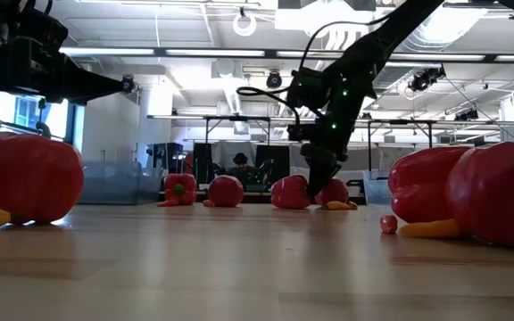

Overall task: Sort produce into baskets
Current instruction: Put the red bell pepper into the transparent bin

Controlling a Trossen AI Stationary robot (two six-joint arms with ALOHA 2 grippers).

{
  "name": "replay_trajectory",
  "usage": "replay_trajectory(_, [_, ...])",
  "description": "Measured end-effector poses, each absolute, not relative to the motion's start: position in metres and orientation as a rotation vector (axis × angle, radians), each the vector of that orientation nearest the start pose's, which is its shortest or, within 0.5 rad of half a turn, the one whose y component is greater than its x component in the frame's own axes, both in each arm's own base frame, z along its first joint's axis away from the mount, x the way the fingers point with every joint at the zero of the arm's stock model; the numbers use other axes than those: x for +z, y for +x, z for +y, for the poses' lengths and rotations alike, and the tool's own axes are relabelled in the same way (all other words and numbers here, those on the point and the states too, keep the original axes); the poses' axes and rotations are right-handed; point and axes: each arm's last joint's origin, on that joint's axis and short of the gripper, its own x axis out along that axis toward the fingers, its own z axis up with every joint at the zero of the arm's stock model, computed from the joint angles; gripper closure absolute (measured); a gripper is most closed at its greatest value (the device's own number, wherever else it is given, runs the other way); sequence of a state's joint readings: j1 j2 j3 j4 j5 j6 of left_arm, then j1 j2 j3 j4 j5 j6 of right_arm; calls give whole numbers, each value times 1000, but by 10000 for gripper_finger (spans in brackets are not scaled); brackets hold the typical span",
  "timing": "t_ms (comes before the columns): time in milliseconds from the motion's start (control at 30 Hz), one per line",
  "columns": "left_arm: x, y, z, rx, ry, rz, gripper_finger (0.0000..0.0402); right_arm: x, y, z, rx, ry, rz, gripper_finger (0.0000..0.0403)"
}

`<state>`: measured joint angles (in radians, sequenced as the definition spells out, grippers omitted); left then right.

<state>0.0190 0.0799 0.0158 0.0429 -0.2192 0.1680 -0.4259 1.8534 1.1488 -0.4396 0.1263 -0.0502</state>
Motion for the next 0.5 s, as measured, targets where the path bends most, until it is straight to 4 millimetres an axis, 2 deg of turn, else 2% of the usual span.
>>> replay_trajectory(200, [167, 101, 8, 236, 162, 42, 402, 156, 325, -152, -456, 118, 1157, 389])
replay_trajectory(367, [166, 101, 8, 236, 162, 44, 402, 160, 328, -151, -423, 126, 1151, 393])
replay_trajectory(500, [166, 101, 8, 235, 163, 50, 401, 172, 329, -148, -405, 148, 1114, 399])
